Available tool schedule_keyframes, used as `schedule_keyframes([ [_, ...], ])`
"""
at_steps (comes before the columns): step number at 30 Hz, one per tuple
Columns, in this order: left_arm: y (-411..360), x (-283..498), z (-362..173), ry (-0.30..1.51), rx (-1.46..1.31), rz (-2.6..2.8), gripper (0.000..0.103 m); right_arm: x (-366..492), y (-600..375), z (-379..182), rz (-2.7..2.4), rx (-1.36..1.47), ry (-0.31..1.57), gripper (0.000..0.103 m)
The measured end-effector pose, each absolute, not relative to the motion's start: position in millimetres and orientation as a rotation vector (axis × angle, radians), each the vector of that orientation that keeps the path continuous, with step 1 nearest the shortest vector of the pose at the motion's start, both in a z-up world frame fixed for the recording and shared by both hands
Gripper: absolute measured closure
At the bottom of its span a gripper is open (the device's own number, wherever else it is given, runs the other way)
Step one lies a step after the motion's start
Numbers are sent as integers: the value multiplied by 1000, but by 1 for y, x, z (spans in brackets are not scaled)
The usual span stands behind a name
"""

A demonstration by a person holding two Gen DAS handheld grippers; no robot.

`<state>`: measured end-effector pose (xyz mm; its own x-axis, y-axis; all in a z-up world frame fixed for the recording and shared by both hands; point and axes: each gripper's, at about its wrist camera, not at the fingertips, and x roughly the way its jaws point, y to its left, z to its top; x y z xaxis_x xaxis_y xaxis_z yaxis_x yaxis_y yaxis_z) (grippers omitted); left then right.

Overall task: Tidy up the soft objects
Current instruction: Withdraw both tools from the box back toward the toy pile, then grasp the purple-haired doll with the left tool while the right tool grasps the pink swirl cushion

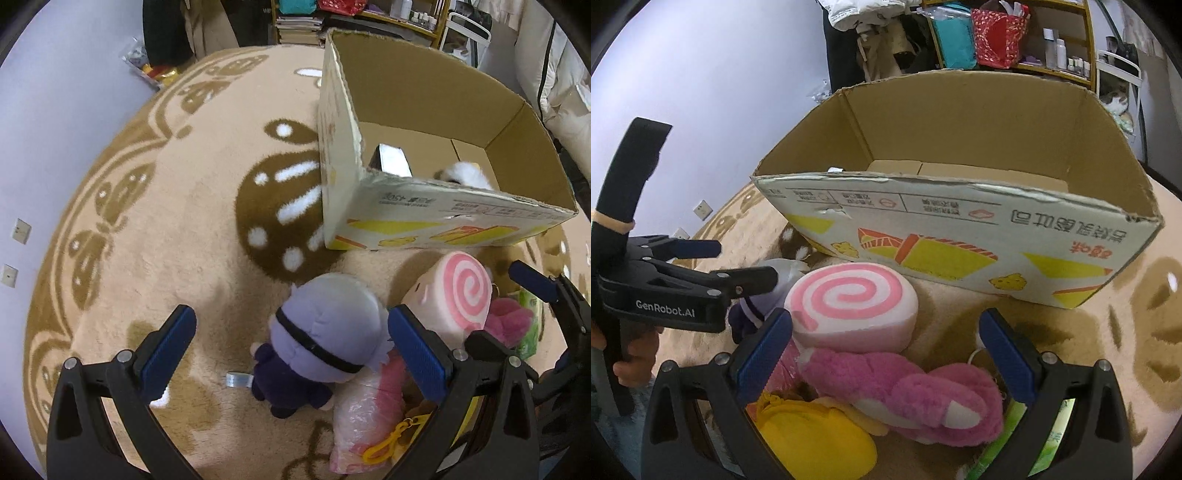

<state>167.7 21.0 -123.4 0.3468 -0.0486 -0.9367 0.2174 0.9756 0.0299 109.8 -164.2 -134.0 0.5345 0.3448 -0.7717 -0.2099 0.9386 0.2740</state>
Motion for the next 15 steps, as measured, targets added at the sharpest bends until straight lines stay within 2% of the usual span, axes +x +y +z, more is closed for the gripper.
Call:
schedule_keyframes([
  [12, 30, 183, -153, 1331, 30, -202, 0, 120, -165, -139, 371, 215, 973, 0],
  [15, 31, 185, -159, 1352, 10, -204, 1, 122, -167, -139, 387, 246, 978, 5],
])
